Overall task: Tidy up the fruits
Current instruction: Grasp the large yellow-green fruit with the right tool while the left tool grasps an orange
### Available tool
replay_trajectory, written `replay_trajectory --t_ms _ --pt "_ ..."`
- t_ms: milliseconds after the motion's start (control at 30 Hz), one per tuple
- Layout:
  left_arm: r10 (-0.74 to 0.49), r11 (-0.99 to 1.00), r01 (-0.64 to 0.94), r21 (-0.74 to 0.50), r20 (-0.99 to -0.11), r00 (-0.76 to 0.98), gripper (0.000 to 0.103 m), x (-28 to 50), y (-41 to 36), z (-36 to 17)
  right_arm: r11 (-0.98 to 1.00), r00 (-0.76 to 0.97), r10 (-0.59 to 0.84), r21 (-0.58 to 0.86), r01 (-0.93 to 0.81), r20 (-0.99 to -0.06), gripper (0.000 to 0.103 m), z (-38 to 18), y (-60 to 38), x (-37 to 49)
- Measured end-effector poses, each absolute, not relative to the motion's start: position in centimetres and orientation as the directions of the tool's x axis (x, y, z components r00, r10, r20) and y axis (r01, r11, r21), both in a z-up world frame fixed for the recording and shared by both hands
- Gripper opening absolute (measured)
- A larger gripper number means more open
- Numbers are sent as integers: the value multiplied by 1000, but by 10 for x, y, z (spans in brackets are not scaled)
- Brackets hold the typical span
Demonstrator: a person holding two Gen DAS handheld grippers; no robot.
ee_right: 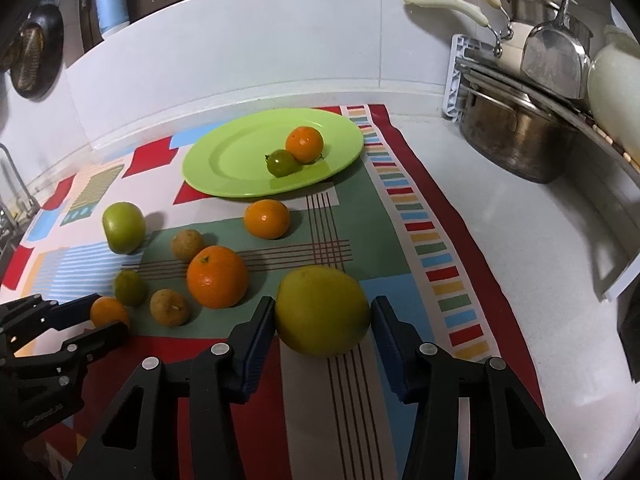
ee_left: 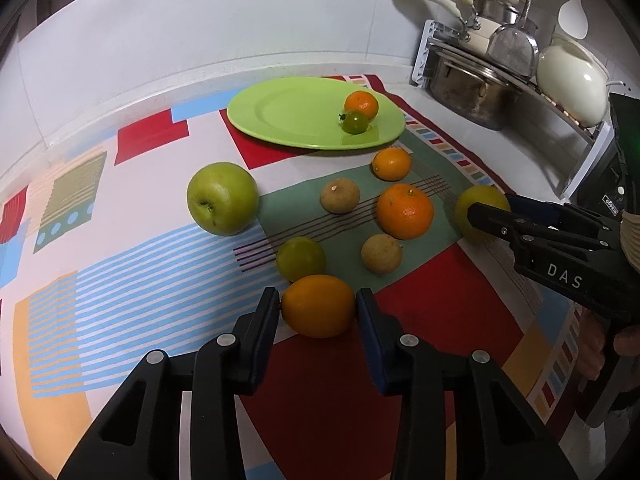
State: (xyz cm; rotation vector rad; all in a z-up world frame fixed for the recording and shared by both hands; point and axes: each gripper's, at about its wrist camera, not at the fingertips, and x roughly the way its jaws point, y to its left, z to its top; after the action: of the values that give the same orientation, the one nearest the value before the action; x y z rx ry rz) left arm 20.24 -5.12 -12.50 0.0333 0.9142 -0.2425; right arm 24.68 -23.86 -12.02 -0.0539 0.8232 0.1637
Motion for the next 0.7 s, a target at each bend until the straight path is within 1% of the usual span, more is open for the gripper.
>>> replay_trajectory --t_ms 400,700 --pt "-223 964 256 -74 -750 622 39 195 -39 -100 985 681 137 28 -169 -719 49 -99 -225 226" --pt "-243 957 283 -64 -709 662 39 202 -30 -75 985 724 148 33 -171 -673 49 -71 -208 218"
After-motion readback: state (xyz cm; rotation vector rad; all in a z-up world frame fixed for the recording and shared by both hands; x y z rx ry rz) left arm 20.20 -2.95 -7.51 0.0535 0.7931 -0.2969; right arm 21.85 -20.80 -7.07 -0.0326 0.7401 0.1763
